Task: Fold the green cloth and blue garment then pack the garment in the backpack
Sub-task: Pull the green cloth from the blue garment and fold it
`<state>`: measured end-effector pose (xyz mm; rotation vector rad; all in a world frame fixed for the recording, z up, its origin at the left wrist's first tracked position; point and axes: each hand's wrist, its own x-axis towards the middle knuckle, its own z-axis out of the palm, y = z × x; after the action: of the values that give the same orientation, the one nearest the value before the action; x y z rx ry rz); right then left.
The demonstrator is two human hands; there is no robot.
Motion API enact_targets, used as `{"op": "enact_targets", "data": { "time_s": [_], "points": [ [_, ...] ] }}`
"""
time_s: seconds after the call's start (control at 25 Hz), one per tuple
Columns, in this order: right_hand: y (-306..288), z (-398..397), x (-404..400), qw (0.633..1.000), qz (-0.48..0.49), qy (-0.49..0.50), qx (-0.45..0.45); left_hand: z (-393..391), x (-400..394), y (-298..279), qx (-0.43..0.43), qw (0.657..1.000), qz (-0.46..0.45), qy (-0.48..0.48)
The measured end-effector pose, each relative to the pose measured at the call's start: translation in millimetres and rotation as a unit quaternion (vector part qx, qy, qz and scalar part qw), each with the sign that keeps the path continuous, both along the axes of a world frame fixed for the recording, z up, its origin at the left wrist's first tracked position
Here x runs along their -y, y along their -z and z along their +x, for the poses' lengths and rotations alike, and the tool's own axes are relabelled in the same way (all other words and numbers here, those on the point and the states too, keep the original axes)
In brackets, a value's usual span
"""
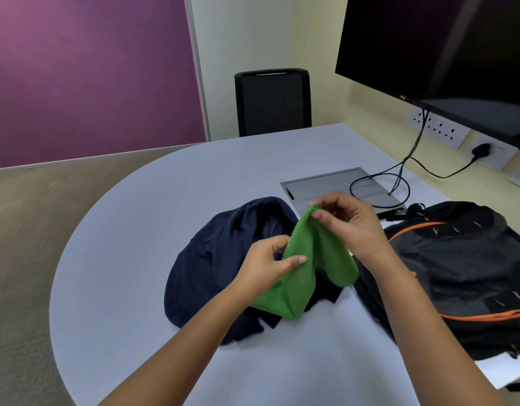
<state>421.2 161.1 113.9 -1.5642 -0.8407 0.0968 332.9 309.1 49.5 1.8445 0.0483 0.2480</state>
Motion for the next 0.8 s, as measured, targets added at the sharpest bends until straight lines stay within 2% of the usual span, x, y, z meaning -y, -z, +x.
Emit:
{"op": "enact_targets", "data": {
  "time_s": [0.12,0.24,0.32,0.36,0.48,0.56,0.64,0.72,0.76,0.8],
  "points": [
    [-2.2,10.8,10.0,0.993,0.091,0.056,-0.043,-10.4,-11.9,35.1,-0.078,0.990,0.115,0.003],
    [-2.6,23.8,29.9,0.978,0.150,0.141,-0.041,-30.6,-45.3,71.4,-0.133,0.945,0.297,-0.033],
    [0.0,31.9,46.4,0.958,0.201,0.188,-0.081,-44.6,-74.0,79.7,-0.137,0.938,0.307,-0.084],
    [1.2,34.7,55.6,0.952,0.209,0.207,-0.086,-49.8,-85.9,76.8,-0.134,0.950,0.257,-0.118],
    [8.3,40.2,78.9,0.938,0.234,0.238,-0.096,-58.6,-115.9,51.1,-0.098,0.972,-0.010,-0.213],
    [5.6,36.9,86.7,0.934,0.255,0.219,-0.121,-66.9,-131.7,30.1,-0.042,0.962,-0.171,-0.209],
    [8.7,40.3,90.9,0.931,0.278,0.170,-0.163,-71.7,-139.9,11.1,0.005,0.941,-0.303,-0.152],
    [20.2,50.0,83.0,0.933,0.217,0.169,-0.234,-65.8,-140.6,5.9,-0.012,0.927,-0.340,-0.156],
    [30.4,56.2,75.5,0.936,0.134,0.213,-0.246,-58.0,-139.6,6.5,-0.053,0.926,-0.315,-0.201],
    [42.1,62.1,67.2,0.938,0.034,0.265,-0.219,-49.4,-136.8,6.2,-0.101,0.921,-0.275,-0.257]
  ]
}}
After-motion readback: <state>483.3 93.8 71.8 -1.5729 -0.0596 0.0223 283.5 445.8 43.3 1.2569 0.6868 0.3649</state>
